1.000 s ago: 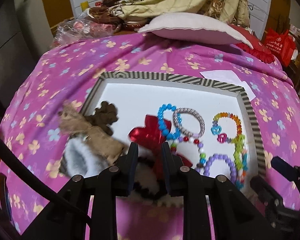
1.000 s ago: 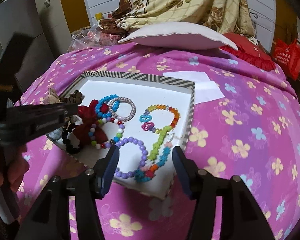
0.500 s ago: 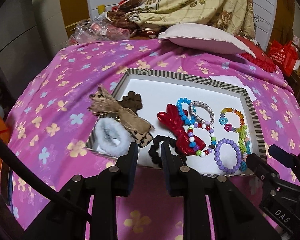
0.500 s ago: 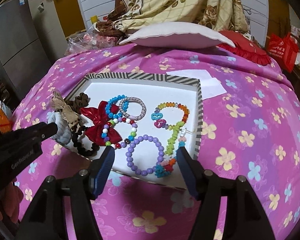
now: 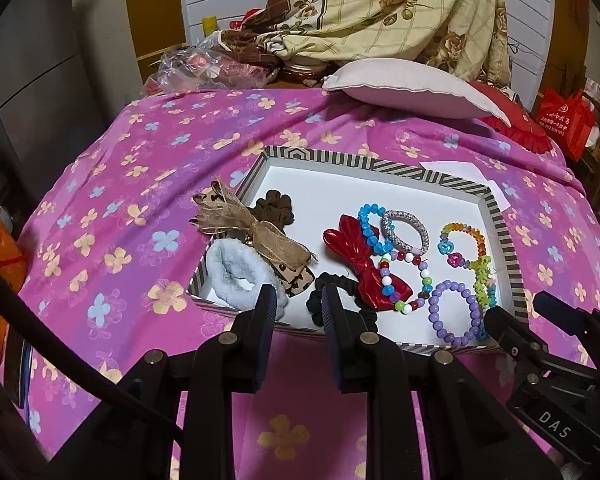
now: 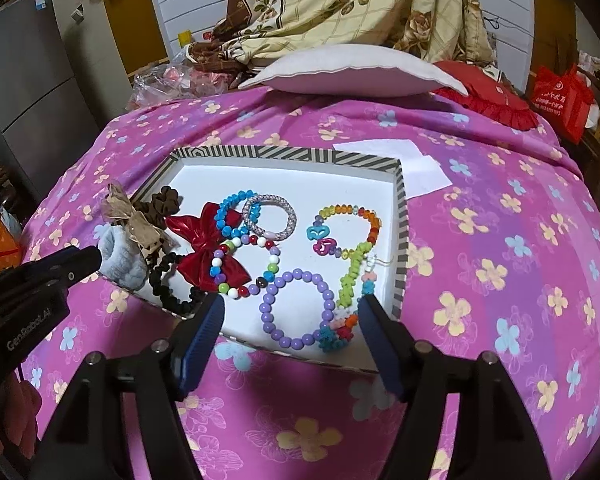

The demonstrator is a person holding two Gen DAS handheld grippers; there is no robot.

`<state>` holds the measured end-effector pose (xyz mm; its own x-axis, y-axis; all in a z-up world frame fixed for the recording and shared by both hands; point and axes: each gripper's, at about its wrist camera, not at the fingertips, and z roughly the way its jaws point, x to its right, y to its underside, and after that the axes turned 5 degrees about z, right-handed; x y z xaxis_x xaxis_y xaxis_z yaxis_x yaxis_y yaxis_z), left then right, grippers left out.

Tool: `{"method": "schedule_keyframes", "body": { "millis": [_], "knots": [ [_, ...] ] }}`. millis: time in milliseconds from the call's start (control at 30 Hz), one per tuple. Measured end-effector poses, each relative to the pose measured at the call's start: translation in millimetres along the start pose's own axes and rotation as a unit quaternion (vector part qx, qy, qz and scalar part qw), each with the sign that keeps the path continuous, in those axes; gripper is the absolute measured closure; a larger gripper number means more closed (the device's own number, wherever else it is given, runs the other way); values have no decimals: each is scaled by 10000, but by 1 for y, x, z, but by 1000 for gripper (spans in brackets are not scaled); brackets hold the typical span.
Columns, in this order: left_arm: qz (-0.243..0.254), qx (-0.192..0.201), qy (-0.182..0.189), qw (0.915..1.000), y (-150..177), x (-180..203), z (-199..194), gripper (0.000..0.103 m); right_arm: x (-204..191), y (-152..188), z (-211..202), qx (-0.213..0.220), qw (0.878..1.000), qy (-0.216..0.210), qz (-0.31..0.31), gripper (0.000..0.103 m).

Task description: Organize jewelry

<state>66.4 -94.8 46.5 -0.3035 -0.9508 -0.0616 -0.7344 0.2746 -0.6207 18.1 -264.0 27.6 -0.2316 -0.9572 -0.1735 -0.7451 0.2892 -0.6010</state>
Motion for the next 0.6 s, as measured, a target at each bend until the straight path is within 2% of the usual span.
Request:
{"method": "schedule_keyframes", "body": {
  "millis": [600],
  "knots": [
    [9,17,-17,10000,-1,-1,-7,67,-8,-3,-3,19,10000,31,-72,29]
  ]
}}
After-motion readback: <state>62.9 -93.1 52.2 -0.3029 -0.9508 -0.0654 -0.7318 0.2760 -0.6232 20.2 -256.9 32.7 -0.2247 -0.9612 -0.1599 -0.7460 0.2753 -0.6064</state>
